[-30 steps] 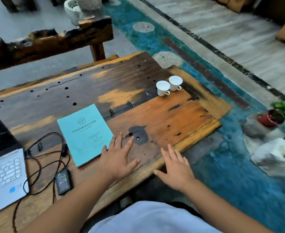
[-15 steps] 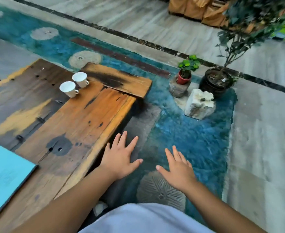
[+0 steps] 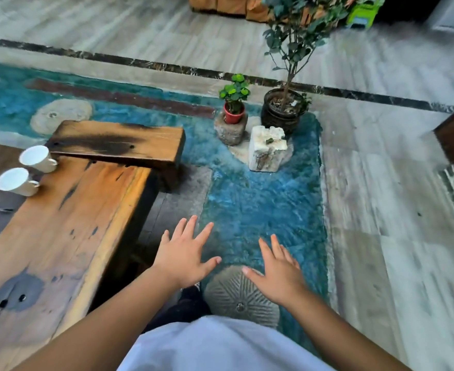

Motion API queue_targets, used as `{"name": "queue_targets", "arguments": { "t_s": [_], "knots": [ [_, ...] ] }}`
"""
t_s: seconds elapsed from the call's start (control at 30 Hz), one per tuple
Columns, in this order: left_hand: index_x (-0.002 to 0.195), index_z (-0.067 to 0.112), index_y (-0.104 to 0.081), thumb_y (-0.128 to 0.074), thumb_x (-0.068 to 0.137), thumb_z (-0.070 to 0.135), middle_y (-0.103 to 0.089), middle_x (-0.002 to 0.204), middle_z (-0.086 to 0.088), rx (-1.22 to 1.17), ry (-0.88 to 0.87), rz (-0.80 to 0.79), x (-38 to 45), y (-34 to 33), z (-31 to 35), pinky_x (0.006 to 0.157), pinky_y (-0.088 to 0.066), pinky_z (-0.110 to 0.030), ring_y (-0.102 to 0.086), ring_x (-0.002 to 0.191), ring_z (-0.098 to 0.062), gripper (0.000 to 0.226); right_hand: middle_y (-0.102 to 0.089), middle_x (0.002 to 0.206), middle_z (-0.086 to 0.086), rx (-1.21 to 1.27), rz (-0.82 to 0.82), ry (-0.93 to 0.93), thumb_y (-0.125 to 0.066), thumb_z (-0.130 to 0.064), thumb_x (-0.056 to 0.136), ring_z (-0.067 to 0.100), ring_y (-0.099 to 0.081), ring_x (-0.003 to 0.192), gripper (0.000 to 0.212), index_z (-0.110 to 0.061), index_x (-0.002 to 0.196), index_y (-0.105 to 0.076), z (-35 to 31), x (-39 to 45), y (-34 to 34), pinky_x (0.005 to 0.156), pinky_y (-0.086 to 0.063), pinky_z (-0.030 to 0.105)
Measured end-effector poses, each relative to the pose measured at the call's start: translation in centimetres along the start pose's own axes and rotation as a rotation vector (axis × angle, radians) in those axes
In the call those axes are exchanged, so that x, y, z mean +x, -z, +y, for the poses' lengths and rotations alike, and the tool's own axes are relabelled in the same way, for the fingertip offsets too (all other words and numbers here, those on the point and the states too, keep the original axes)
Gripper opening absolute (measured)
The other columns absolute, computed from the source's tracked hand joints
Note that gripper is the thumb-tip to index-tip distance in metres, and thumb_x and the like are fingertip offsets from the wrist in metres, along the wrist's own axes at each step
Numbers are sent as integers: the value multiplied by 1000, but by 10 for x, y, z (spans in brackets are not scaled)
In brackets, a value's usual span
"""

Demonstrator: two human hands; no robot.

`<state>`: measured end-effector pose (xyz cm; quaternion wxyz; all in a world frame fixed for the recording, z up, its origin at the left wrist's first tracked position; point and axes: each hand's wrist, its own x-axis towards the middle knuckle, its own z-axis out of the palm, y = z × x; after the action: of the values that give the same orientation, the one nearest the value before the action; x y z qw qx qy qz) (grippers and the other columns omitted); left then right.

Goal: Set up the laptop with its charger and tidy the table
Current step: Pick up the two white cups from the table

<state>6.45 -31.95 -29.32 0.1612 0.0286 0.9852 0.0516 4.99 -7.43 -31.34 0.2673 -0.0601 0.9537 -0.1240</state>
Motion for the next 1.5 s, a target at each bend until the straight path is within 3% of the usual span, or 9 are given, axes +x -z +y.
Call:
{"name": "queue_targets", "arguments": {
  "t_s": [0.33, 0.7, 0.93, 1.03, 1.17, 1.3, 1.5],
  "knots": [
    [153, 39, 0, -14, 73, 83, 0, 165, -6, 20, -88, -26, 109, 26, -39, 116, -14, -59, 1, 151, -29, 93, 11, 165, 0, 21, -10, -94, -40, -79, 79, 26, -8, 151, 95, -34, 155, -5, -15, 90, 32, 117, -17, 52],
    [155, 34, 1, -23, 78, 79, -1, 165, -5, 73, -94, -48, 197, 67, -143, 117, -16, -57, -1, 151, -28, 92, 12, 165, -2, 2, -42, -111, -39, -78, 80, 26, -8, 151, 94, -35, 155, -4, -90, 198, 79, 118, -16, 51],
    [154, 36, -3, -15, 72, 85, -5, 165, -3, -50, 156, -18, 211, 63, -198, 114, -18, -55, -6, 150, -28, 96, 13, 165, -3, -104, -107, 64, -39, -79, 79, 26, -7, 152, 94, -35, 155, -3, -146, 265, 105, 119, -14, 52],
    [154, 35, -7, -21, 74, 83, -9, 164, -4, -119, 296, 0, 206, 59, -218, 114, -18, -56, -8, 149, -27, 94, 13, 165, -2, -181, -149, 178, -39, -78, 81, 26, -6, 152, 94, -35, 155, -3, -174, 299, 113, 119, -14, 52],
    [153, 33, -9, -31, 78, 77, -11, 162, -3, -214, 508, 20, 182, 57, -238, 112, -20, -58, -11, 148, -26, 90, 13, 165, -3, -312, -215, 384, -40, -77, 82, 25, -6, 152, 92, -35, 155, -4, -222, 342, 115, 120, -14, 51],
    [154, 36, -3, -19, 75, 81, -2, 165, -4, -312, 792, -17, 145, 57, -250, 116, -15, -57, -5, 151, -29, 92, 11, 165, -3, -478, -276, 635, -39, -76, 83, 22, -6, 152, 90, -34, 155, -5, -276, 378, 115, 119, -15, 52],
    [152, 38, -7, -13, 75, 86, -8, 165, -3, -445, 1177, 35, 108, 44, -234, 116, -19, -54, -11, 150, -30, 91, 3, 166, -1, -674, -344, 983, -39, -76, 83, 22, -9, 151, 91, -32, 156, -5, -353, 410, 107, 118, -18, 50]
  ]
}}
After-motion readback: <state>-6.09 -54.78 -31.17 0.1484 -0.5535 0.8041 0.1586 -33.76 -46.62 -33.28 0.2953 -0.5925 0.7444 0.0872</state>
